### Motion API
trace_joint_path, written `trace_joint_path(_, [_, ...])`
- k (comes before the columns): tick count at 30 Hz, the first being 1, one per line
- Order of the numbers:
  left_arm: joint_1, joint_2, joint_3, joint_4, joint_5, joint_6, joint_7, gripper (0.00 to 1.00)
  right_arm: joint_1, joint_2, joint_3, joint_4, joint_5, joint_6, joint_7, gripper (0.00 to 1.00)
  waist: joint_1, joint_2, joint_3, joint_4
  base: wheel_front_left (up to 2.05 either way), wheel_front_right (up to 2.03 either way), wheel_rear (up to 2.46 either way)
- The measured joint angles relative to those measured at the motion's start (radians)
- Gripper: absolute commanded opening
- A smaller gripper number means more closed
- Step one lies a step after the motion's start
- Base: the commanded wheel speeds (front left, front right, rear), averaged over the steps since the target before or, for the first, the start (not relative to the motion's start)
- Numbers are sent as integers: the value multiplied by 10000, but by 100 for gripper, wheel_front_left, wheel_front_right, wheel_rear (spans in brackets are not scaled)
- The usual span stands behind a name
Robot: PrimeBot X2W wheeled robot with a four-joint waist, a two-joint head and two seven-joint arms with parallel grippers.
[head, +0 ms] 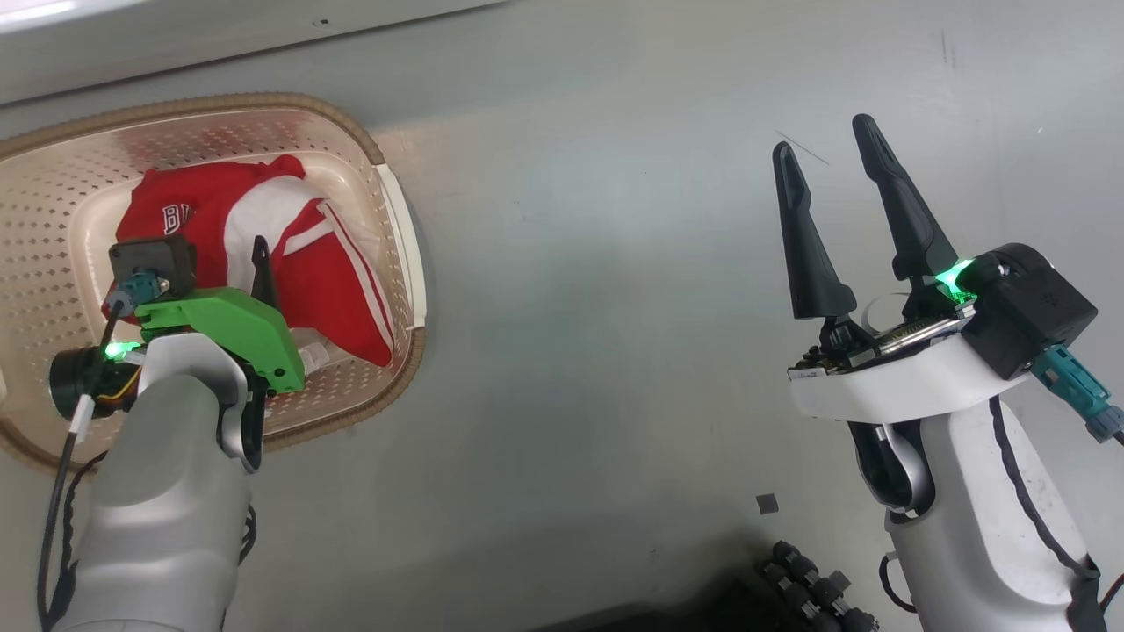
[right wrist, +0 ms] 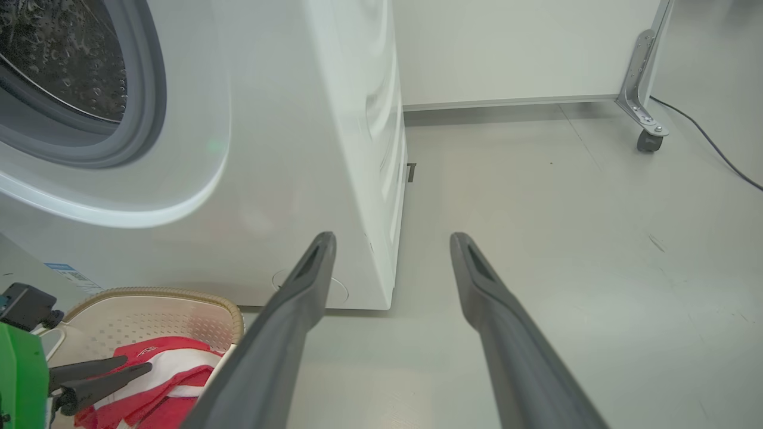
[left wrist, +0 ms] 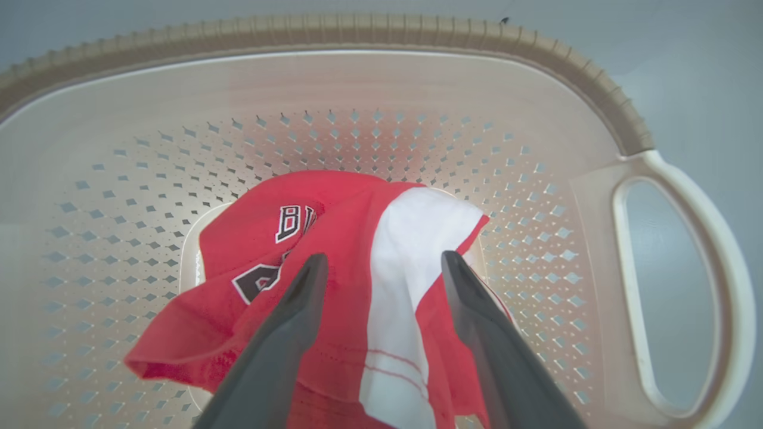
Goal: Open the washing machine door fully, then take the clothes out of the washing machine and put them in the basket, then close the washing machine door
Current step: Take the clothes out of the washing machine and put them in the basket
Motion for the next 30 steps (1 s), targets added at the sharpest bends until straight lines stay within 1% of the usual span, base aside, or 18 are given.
trace_joint_path(7, [22, -196, -35, 10, 0, -90, -1200, 100, 3, 0, -21, 276, -59, 0, 0, 100, 0, 0, -576, 227, 0, 0, 0])
trace_joint_path(13, [297, -261, -42, -265, -2, -238, -1367, 100, 58, -25, -236, 537, -173, 0, 0, 100, 0, 0, -1235, 446, 0, 0, 0])
trace_joint_path(17, [666, -299, -29, -692, -2, -293, -1367, 100, 301, -104, -359, 692, -288, 0, 0, 100, 0, 0, -1741, 601, 0, 0, 0])
trace_joint_path(19, [816, -309, -29, -980, -2, -301, -1365, 100, 461, -123, -454, 773, -345, 0, 0, 100, -1, 0, -2001, 678, 0, 0, 0])
trace_joint_path(25, [1100, -339, 88, -2894, 309, -311, -1356, 100, 880, -184, -708, 1012, -447, 0, 0, 100, -1, 0, -2818, 923, 0, 0, 0])
trace_joint_path(30, [1814, -357, 155, -3931, 541, -309, -1356, 100, 1128, -176, -807, 1156, -537, 0, 0, 100, -1, 0, -3517, 1116, 0, 0, 0])
